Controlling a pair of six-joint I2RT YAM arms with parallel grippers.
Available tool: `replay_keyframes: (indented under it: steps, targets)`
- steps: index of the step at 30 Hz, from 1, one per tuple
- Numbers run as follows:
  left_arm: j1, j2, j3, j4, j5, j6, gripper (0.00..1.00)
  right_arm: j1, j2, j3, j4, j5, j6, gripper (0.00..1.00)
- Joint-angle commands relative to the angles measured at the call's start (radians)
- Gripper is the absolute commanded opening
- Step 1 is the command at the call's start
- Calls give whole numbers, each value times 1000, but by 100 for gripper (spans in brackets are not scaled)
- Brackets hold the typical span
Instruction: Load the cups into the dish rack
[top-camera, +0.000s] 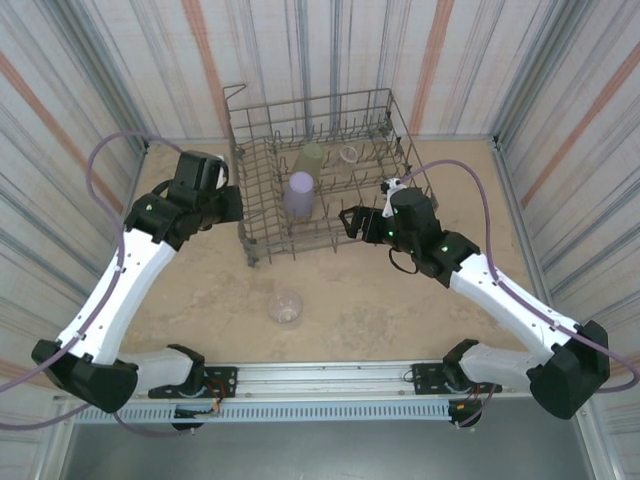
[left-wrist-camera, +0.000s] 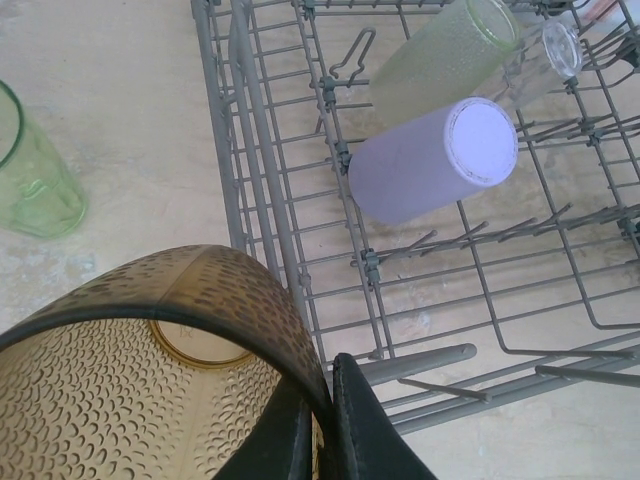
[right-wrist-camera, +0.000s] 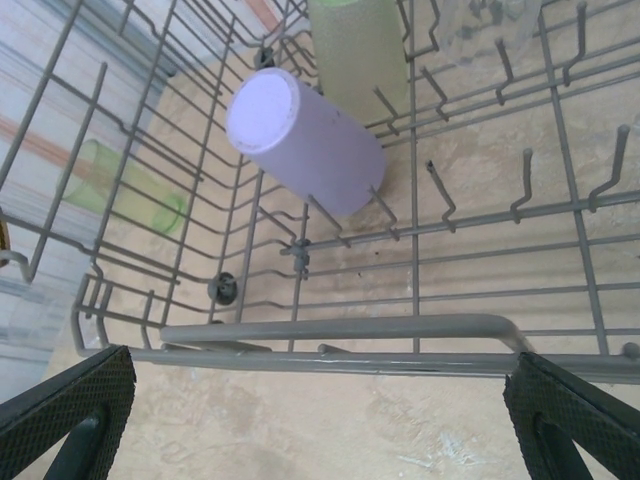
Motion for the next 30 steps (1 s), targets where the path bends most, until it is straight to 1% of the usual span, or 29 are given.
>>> replay_keyframes:
  steps: [1, 4, 7, 13, 19, 21, 23, 27, 30]
  targets:
    - [-10, 35, 88, 181, 148, 31, 0, -15, 14, 60, 20, -41, 17, 99]
    - [-10, 25, 74, 162, 114, 19, 0, -27, 31, 81, 18, -61, 14, 99]
    - [-6, -25, -5, 173, 52, 21, 0, -30, 42, 87, 16, -62, 11, 99]
    - [36, -114, -73, 108, -54, 41, 0, -29, 49, 80, 19, -64, 14, 99]
    - [93, -178, -75, 73, -58, 75, 0, -29, 41, 71, 24, -65, 22, 99]
    - [105, -177, -57, 65, -45, 72, 0, -30, 39, 68, 28, -68, 25, 99]
    - [110, -166, -37, 73, -1, 69, 0, -31, 40, 67, 36, -74, 29, 99]
    - [110, -124, -3, 131, 130, 51, 0, -44, 54, 73, 59, -113, 41, 99]
    - [110, -89, 10, 183, 187, 25, 0, -62, 67, 77, 85, -154, 59, 99]
